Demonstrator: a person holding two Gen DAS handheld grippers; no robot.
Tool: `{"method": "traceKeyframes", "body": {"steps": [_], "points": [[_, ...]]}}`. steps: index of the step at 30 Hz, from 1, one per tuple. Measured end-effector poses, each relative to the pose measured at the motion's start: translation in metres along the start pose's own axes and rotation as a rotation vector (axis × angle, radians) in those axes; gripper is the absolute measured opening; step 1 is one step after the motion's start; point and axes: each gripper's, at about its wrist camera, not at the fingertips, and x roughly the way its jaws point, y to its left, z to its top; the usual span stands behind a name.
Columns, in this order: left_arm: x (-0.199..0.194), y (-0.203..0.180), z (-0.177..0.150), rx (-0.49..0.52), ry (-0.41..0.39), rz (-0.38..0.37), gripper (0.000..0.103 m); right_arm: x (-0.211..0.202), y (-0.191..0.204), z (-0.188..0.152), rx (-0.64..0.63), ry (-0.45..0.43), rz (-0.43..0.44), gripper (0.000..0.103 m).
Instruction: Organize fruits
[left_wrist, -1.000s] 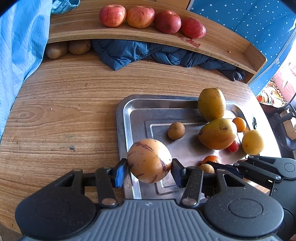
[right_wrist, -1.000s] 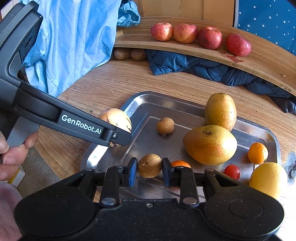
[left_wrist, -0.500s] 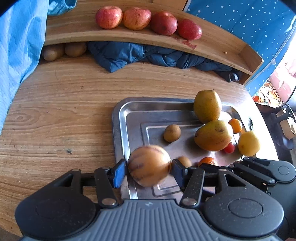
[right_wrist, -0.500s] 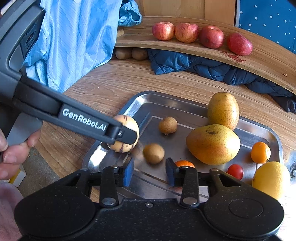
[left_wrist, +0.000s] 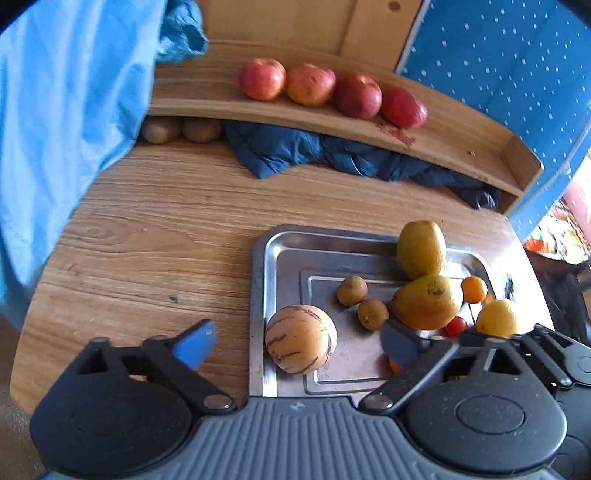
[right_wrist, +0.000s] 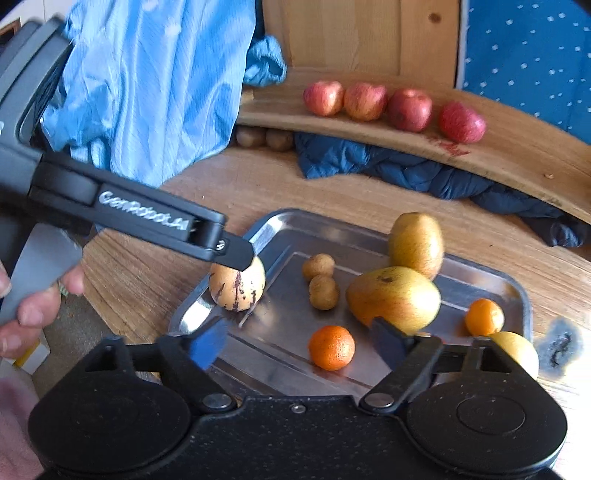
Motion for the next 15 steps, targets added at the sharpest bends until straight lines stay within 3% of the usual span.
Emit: {"method": "traceKeyframes", "body": {"steps": [6,15], "points": [[-0.019,-0.003,-0.016,-0.052,-0.054,0.068,0.102,-0.017,-0.011,-0.006,0.013,-0.030,-0.038,0.100],[-0.044,-0.021,-0.050,-0.039,-0.135,0.155,0.102,-0.047,-0.025,-0.028,0.049,-0.069,-0.063,0.102]]}}
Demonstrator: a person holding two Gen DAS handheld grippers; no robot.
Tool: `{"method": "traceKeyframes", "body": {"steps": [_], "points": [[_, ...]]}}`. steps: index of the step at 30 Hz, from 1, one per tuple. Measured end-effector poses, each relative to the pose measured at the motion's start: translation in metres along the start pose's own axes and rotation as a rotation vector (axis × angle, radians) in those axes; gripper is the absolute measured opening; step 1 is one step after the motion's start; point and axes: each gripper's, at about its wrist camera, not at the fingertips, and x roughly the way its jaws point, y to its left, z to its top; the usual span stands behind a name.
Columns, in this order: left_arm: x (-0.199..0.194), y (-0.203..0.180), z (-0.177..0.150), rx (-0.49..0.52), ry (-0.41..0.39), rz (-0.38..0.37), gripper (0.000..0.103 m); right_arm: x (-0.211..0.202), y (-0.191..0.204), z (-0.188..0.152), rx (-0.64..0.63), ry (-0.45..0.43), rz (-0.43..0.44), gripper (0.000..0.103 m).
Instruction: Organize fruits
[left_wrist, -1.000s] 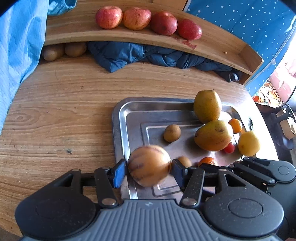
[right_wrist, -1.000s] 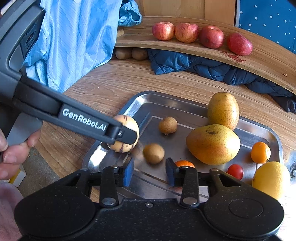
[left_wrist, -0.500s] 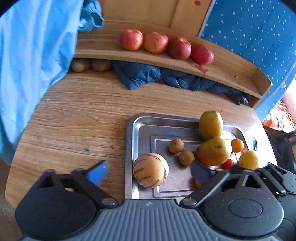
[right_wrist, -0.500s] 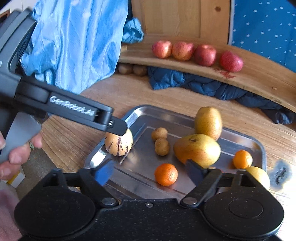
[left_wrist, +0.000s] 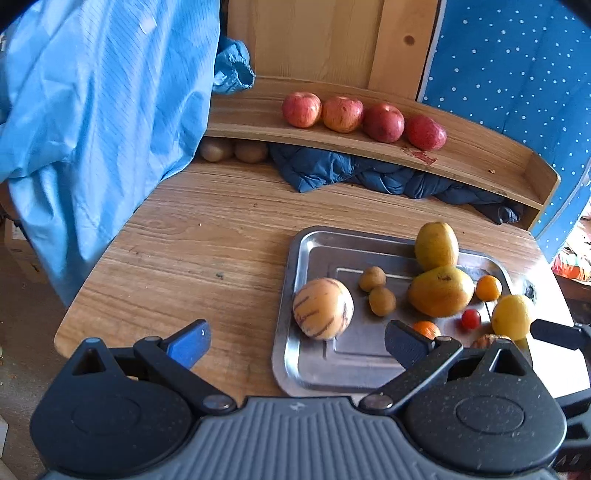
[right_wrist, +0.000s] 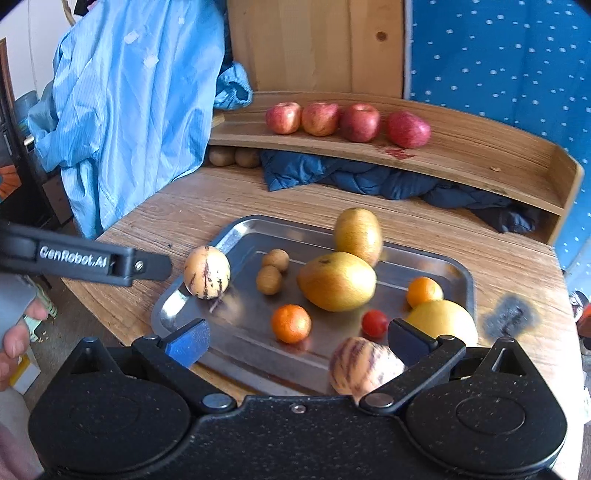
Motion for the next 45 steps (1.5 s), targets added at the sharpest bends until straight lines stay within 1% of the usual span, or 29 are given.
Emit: {"method": "traceKeyframes", "body": {"steps": [4,12,18,21,28,35,45], "points": [[-0.012,-0.007,-0.016,-0.008,-0.014,-0.007,0.102,-0.018,-0.006,-0.011,0.013,-0.031,-0.021,0.102],[-0.036,-0.025,-0.046,-0.012,-0.048,0.004,0.102,-0.053,-0.019,-0.036,0.042,-0.080,-0.063,0.102],[-0.056,-0.036,-0.067,-0.041,-0.072,0.003,0.102,-0.076,-0.034,-0.052,0.075,-0.102,-0.072,0.102],[-0.063,-0.039,-0.075,-0.041,-0.067,0.006,0.102,-0.083,-0.040,-0.059,0.095,-0.101,-0.070,0.102],[-0.074,-0.046,-0.077,-0.009,-0.085,0.021,0.102,-0.089,-0.047,-0.061,0.116,-0.096,-0.070,0.102],[-0.075,-0.048,-0.081,-0.012,-0.068,0.023,0.102,-0.086,-0.046,-0.065,0.123,-0.063,-0.058,0.102],[-0.074,-0.045,-0.085,-0.015,-0.062,0.022,0.102,-0.081,-0.044,-0.064,0.111,-0.043,-0.045,0.102]]}}
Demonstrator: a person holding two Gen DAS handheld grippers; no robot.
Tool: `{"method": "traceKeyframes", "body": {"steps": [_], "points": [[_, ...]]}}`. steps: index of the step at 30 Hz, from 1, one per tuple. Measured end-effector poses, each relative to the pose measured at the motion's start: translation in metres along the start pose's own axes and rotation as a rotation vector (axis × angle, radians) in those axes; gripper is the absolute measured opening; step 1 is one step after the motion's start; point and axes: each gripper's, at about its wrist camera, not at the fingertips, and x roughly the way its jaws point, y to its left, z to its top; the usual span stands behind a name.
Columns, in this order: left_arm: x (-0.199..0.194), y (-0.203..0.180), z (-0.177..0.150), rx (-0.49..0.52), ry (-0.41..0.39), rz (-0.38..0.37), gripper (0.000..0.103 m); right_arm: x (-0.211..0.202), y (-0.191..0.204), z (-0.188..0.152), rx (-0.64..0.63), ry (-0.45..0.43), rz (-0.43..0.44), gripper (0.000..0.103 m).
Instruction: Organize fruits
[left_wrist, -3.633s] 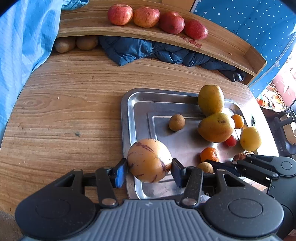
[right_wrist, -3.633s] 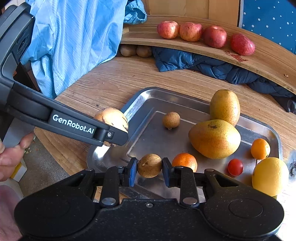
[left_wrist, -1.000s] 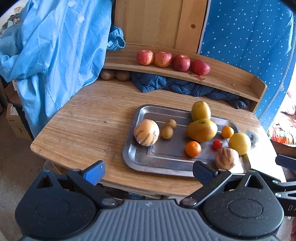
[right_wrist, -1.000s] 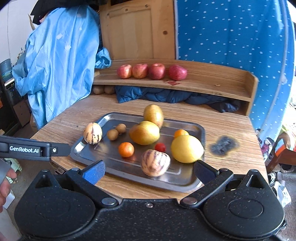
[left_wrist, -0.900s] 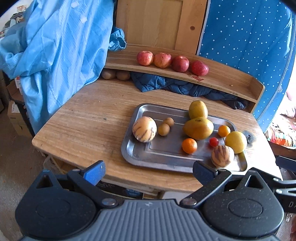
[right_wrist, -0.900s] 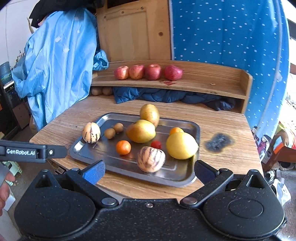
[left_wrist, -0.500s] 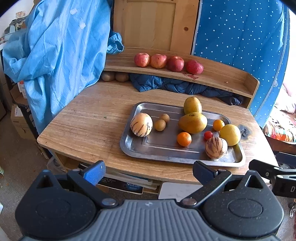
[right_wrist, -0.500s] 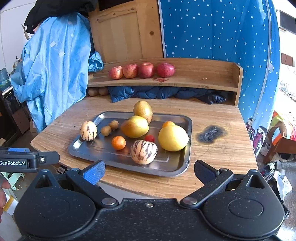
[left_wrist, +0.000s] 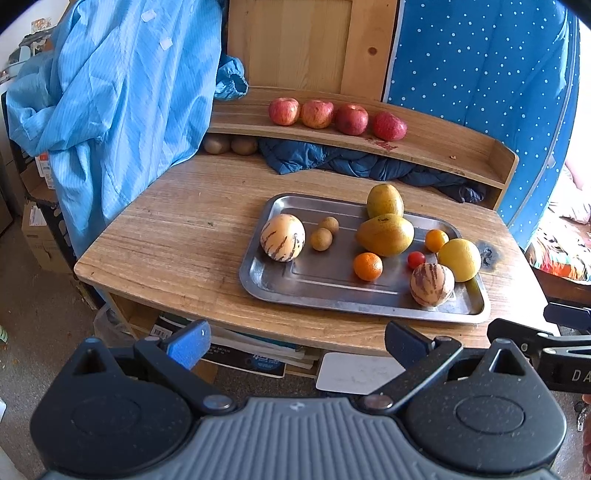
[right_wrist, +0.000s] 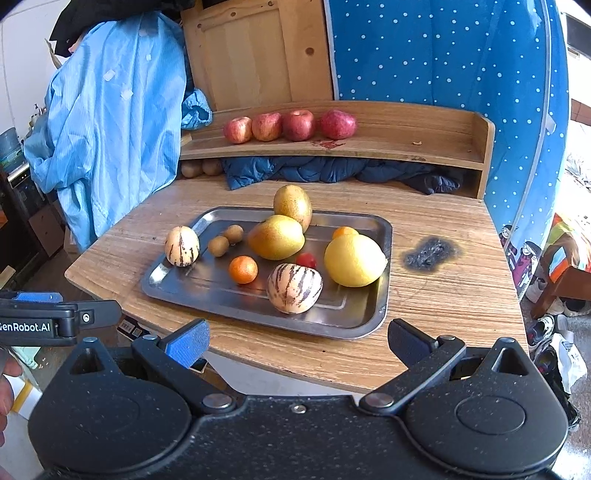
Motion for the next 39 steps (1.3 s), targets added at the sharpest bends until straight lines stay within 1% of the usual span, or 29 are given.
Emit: {"method": "traceKeyframes", "body": {"steps": [6,39], "points": [[0.0004,0.0047,-0.0018,-0.017,0.004,0.006,0.102,0.0024,0.0041,0.0005,-0.008,0.009,0.008,0.102],[0.0051,0.0020,0.0017,-0.020,0.004,0.010,0.102,0.0065,0.0017,0.0034,-0.004,0.011,0.007,0.102]]}}
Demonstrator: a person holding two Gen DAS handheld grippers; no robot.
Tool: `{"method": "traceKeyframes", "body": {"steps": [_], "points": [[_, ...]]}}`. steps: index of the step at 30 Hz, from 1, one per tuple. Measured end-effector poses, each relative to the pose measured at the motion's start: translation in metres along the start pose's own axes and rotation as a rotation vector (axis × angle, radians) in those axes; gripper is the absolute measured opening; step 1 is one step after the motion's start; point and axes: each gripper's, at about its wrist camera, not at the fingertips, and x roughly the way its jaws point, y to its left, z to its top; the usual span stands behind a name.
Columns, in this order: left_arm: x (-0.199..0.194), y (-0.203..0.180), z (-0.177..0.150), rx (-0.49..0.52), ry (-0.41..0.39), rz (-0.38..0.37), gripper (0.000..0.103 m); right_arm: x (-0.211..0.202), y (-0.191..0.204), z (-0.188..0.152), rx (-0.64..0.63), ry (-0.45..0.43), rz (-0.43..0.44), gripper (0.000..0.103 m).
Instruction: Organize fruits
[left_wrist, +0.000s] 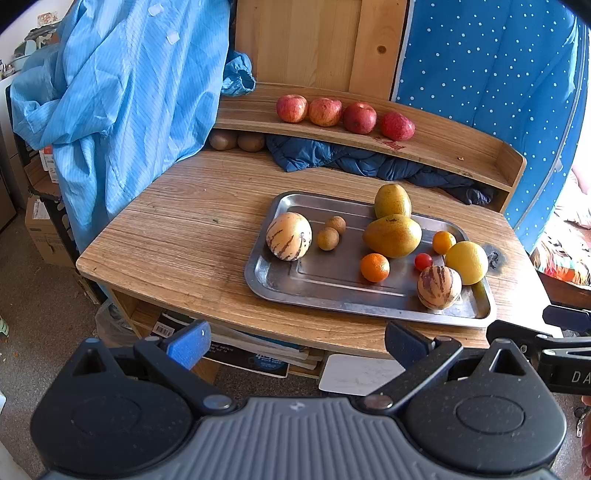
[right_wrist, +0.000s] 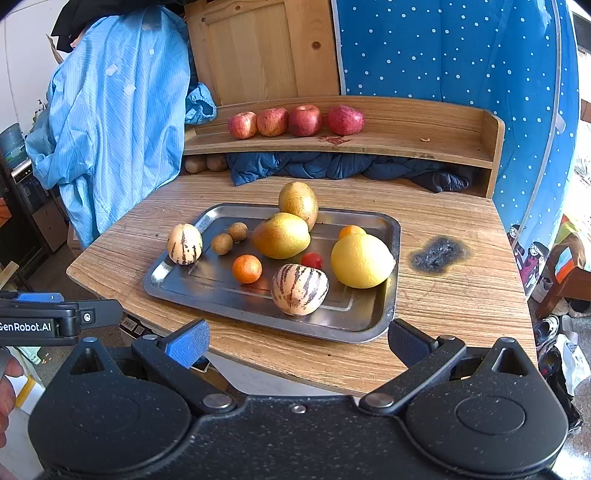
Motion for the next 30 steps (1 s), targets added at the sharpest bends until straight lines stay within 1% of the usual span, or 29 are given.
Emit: {"method": "traceKeyframes", "body": {"steps": [27,30], "points": [[0.0061,-0.0045,0.0023,0.006,0.017,0.012,0.102,0.0032,-0.0045,0.0012,0.003,0.004,0.003,0.102],[0.0061,-0.0059,0.0034,0.010,0.021,0.040,0.102,0.0038,-0.0051,0.0013,0.003,0.003,0.003,0.102]]}}
